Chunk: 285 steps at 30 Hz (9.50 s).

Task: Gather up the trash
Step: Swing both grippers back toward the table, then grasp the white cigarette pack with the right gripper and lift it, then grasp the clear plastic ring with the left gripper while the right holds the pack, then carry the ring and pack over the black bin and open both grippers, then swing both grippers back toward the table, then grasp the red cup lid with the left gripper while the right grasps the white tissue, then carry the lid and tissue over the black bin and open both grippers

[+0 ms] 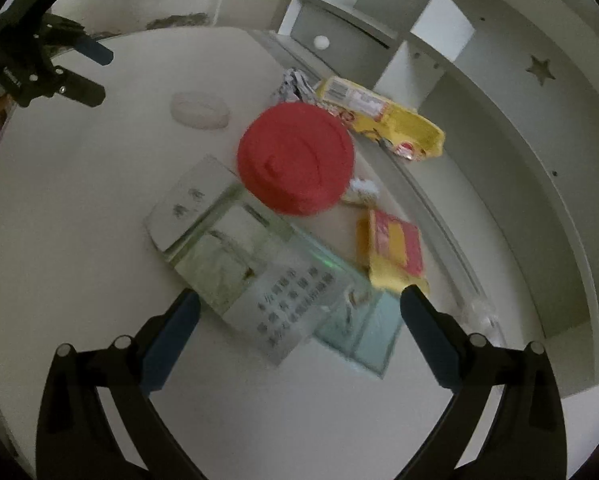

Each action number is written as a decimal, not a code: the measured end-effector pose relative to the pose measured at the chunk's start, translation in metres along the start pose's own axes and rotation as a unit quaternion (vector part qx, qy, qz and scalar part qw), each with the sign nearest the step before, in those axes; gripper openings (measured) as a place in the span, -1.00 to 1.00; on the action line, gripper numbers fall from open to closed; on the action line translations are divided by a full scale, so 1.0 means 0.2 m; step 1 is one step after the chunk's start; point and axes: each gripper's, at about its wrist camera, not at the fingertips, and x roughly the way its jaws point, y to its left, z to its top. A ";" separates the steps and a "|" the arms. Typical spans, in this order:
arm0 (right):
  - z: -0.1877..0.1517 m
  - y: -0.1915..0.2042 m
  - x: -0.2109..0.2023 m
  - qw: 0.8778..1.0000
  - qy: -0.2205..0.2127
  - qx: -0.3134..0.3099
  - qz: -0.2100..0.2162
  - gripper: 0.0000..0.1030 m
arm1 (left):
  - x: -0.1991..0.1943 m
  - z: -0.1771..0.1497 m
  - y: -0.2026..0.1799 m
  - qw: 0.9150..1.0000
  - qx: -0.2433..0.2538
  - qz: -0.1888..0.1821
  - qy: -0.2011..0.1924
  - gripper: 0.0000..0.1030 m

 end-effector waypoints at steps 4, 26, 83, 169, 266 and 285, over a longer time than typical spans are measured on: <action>0.08 0.02 0.05 1.000 -0.010 -0.026 0.014 0.89 | 0.02 0.00 -0.01 1.000 0.007 -0.010 0.005 0.87; 0.33 -0.01 0.18 0.982 0.066 -0.061 0.164 0.21 | 0.01 0.01 0.00 1.000 -0.006 -0.026 -0.001 0.87; -1.69 -0.32 -1.39 0.748 -0.151 0.622 -0.173 0.19 | -0.35 -0.26 -2.12 0.866 0.374 -0.327 -0.048 -0.28; -0.67 -0.59 -0.53 0.842 -0.063 0.482 -0.235 0.88 | 0.11 0.47 -0.67 0.977 0.154 0.035 -0.141 0.49; -3.14 0.24 -1.01 0.540 0.035 0.836 -0.092 -0.15 | 0.36 -1.51 -3.17 0.782 0.544 -0.288 0.093 -1.00; -3.31 0.27 -0.91 0.445 0.028 0.893 -0.065 0.61 | 0.68 -1.52 -3.14 0.805 0.517 -0.255 0.142 0.75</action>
